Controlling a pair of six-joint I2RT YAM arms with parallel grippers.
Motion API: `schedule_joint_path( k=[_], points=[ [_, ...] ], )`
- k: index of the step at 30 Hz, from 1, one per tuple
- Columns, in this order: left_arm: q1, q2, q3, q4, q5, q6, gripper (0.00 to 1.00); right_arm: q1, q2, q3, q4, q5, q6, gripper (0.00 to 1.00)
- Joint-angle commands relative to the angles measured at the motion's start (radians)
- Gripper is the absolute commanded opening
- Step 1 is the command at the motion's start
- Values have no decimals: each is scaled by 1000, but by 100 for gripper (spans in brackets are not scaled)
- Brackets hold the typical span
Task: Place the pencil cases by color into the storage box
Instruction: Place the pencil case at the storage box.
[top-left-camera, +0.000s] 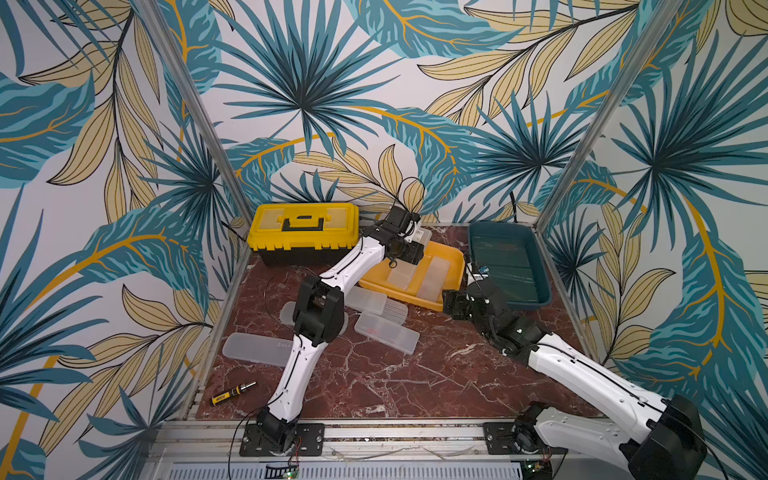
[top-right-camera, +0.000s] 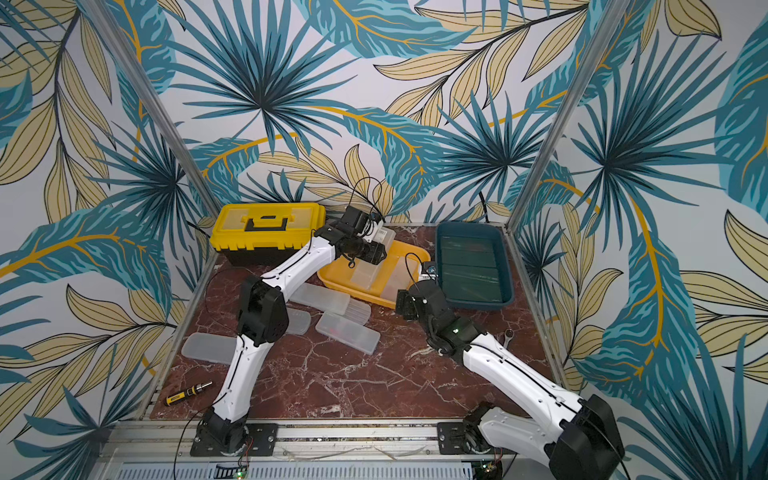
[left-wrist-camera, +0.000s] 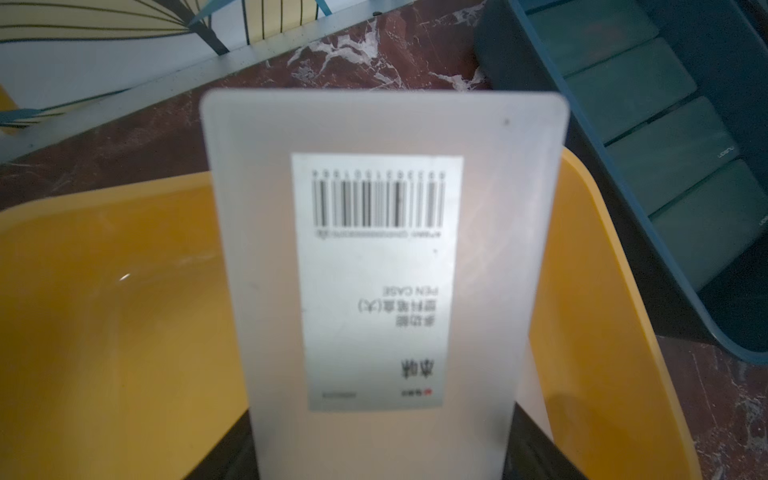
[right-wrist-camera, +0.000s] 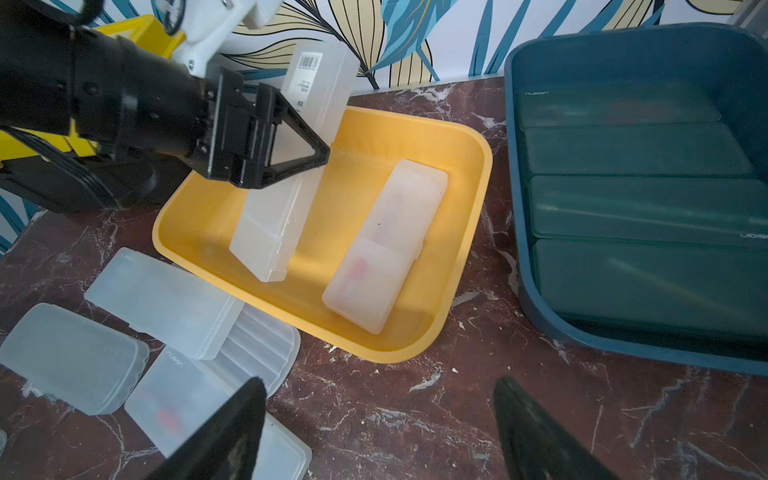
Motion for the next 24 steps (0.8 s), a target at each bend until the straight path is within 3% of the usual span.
schedule_joint_path(
  k=[1, 24],
  points=[
    [-10, 51, 45, 14, -10, -11, 60, -2, -12, -18, -5, 13, -1, 86],
    [-39, 178, 83, 12, -79, -54, 66, -3, 57, -29, 82, 7, -9, 86]
  ],
)
